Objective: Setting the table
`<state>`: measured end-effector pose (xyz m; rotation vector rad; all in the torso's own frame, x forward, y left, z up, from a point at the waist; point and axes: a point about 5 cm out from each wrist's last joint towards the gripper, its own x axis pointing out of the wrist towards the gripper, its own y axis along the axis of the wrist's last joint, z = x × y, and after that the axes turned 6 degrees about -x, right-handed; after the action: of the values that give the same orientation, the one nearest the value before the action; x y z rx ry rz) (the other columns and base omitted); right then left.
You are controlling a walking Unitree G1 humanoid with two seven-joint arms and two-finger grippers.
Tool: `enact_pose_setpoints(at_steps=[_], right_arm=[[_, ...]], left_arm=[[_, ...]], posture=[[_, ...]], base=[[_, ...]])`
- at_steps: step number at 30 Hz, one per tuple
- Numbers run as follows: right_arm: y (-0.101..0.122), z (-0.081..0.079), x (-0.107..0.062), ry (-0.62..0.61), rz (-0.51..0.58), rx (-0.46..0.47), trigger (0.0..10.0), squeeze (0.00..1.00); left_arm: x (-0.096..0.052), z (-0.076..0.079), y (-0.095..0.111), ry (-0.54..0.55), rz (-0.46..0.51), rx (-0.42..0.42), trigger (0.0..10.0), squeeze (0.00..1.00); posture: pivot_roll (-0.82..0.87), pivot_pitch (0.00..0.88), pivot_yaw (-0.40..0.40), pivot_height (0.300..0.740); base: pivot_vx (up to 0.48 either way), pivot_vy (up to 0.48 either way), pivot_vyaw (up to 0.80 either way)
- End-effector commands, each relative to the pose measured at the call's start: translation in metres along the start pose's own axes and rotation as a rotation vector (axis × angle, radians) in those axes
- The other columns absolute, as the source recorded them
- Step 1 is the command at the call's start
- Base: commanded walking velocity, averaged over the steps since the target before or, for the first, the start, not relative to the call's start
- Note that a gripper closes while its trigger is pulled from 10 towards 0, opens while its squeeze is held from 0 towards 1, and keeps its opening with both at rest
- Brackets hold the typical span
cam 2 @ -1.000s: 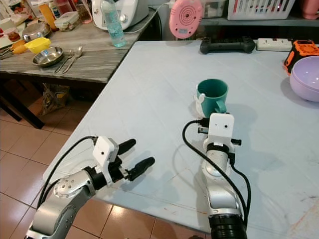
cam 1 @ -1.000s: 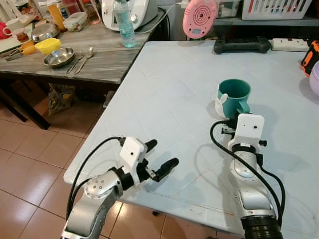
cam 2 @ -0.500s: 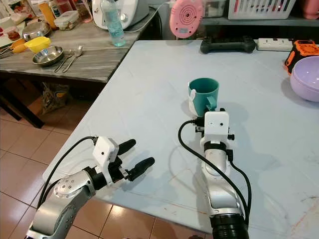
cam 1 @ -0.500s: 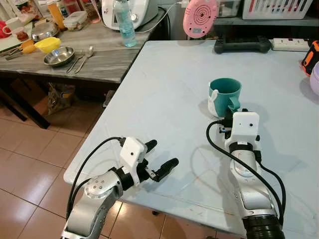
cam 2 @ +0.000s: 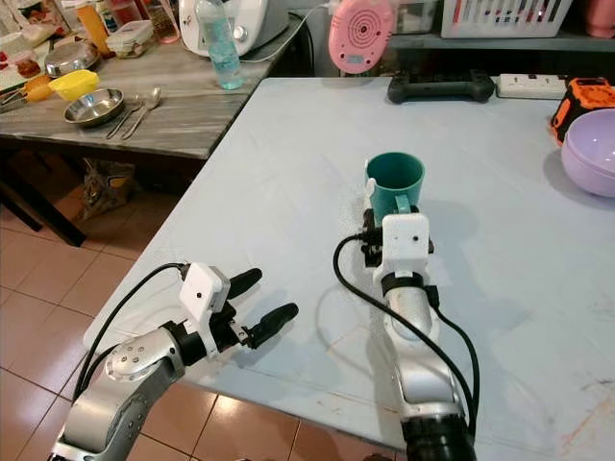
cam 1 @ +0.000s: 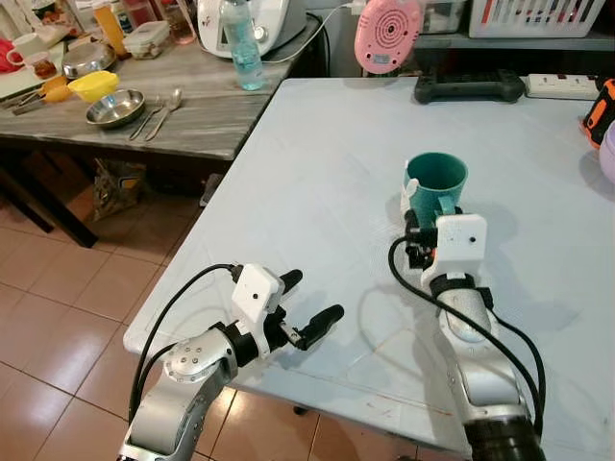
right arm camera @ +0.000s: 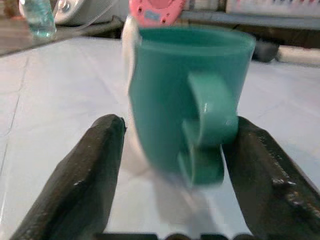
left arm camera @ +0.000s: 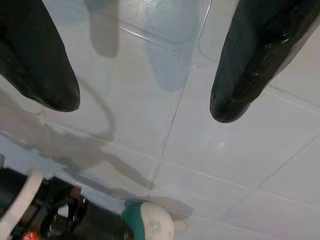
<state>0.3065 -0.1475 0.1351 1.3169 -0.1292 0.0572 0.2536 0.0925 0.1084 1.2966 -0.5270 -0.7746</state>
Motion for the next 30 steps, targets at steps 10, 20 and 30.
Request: enact_pose_setpoints(at_steps=[10, 20, 30], right_arm=[[0.015, -0.001, 0.010, 0.002, 0.052, 0.007, 10.0, 1.00], [0.017, -0.005, 0.015, 0.031, 0.058, -0.001, 0.0, 0.00], [0.013, -0.002, 0.018, 0.027, 0.039, 0.016, 0.0, 0.00]], left_arm=[[0.000, -0.002, -0.001, 0.008, -0.015, 0.009, 10.0, 0.00], [0.000, -0.002, -0.002, 0.015, -0.013, 0.005, 10.0, 0.00], [0.000, -0.003, -0.002, 0.014, -0.013, 0.006, 10.0, 0.00]], posture=[[-0.10, 0.114, 0.146, 0.740], [-0.10, 0.113, 0.140, 0.740], [-0.10, 0.112, 0.144, 0.740]], base=[[0.000, 0.000, 0.00], [0.000, 0.000, 0.00], [0.000, 0.000, 0.00]])
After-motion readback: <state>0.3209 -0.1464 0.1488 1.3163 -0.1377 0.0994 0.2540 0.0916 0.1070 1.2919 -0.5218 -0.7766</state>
